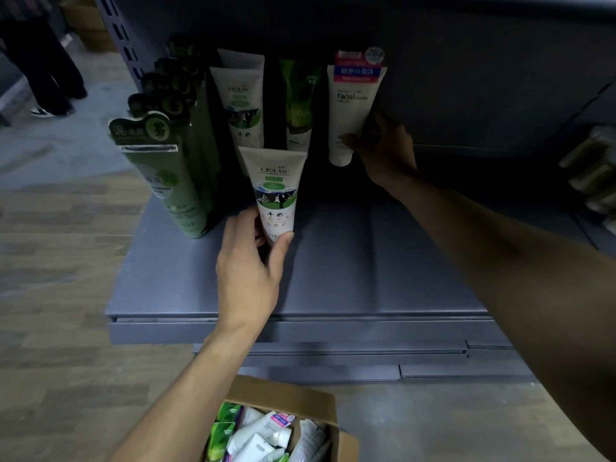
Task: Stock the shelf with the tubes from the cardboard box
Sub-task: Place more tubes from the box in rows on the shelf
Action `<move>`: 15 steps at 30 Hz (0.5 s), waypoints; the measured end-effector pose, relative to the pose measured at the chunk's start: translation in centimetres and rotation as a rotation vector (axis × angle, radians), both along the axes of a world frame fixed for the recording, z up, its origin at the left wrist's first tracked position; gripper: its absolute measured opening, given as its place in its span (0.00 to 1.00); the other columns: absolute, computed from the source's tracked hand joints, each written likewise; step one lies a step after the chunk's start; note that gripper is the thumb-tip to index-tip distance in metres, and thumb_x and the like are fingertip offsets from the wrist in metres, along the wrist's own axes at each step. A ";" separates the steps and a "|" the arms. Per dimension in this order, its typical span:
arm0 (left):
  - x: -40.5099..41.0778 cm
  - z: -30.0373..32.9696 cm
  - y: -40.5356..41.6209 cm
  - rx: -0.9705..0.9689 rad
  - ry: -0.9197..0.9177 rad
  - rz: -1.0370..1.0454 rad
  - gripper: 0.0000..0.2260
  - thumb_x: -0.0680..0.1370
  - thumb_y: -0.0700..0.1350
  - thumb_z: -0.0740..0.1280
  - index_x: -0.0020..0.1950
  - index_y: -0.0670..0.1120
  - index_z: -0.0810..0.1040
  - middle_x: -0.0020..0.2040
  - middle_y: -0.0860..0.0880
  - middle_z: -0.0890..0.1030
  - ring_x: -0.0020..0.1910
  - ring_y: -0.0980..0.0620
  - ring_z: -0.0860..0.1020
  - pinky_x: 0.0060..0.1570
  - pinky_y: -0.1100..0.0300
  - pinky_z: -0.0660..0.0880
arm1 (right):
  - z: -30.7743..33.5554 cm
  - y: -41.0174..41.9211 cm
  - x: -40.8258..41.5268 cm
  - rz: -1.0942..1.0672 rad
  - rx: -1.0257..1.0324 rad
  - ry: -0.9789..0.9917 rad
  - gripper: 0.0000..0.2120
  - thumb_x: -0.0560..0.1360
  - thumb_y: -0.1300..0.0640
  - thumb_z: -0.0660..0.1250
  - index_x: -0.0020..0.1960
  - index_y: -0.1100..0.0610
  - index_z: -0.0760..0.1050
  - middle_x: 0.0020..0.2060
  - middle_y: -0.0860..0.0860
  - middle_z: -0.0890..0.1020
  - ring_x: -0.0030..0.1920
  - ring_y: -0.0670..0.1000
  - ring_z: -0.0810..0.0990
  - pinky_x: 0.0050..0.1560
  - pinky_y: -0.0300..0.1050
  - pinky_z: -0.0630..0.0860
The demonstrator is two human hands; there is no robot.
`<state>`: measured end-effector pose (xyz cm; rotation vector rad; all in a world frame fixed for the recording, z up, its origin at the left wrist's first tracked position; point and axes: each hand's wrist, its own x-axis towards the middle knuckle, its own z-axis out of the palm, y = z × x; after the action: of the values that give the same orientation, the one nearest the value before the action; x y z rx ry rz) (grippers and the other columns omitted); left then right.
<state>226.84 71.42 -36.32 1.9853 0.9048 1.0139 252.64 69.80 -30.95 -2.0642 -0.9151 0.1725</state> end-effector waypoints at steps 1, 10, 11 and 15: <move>0.0 0.0 0.0 0.001 0.003 0.000 0.16 0.77 0.48 0.71 0.62 0.46 0.73 0.55 0.50 0.76 0.50 0.53 0.78 0.51 0.50 0.79 | -0.1 0.0 0.0 -0.003 0.006 0.010 0.23 0.74 0.50 0.71 0.67 0.54 0.73 0.60 0.50 0.81 0.61 0.50 0.79 0.59 0.47 0.78; 0.0 0.0 -0.1 -0.001 0.002 0.006 0.16 0.77 0.48 0.71 0.63 0.46 0.73 0.55 0.50 0.76 0.50 0.55 0.77 0.51 0.53 0.79 | -0.6 -0.1 0.5 -0.007 0.026 0.066 0.24 0.74 0.50 0.72 0.68 0.53 0.73 0.62 0.49 0.81 0.61 0.50 0.79 0.61 0.50 0.77; 0.0 0.0 -0.1 -0.002 0.003 0.004 0.17 0.77 0.48 0.71 0.63 0.46 0.73 0.56 0.51 0.76 0.49 0.56 0.77 0.51 0.53 0.79 | -0.5 -0.1 0.5 -0.006 0.025 0.072 0.24 0.74 0.50 0.72 0.68 0.53 0.73 0.61 0.49 0.81 0.61 0.50 0.79 0.61 0.50 0.77; 0.0 0.0 -0.1 0.007 0.009 0.004 0.17 0.77 0.48 0.71 0.63 0.46 0.73 0.56 0.50 0.76 0.50 0.56 0.77 0.51 0.53 0.79 | -0.3 -0.1 0.7 -0.011 -0.013 0.079 0.27 0.73 0.49 0.72 0.69 0.53 0.71 0.63 0.50 0.79 0.62 0.51 0.78 0.61 0.50 0.77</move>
<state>226.89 71.32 -36.35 1.9963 0.9113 1.0122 253.35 69.74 -31.21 -2.0594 -0.8563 0.2525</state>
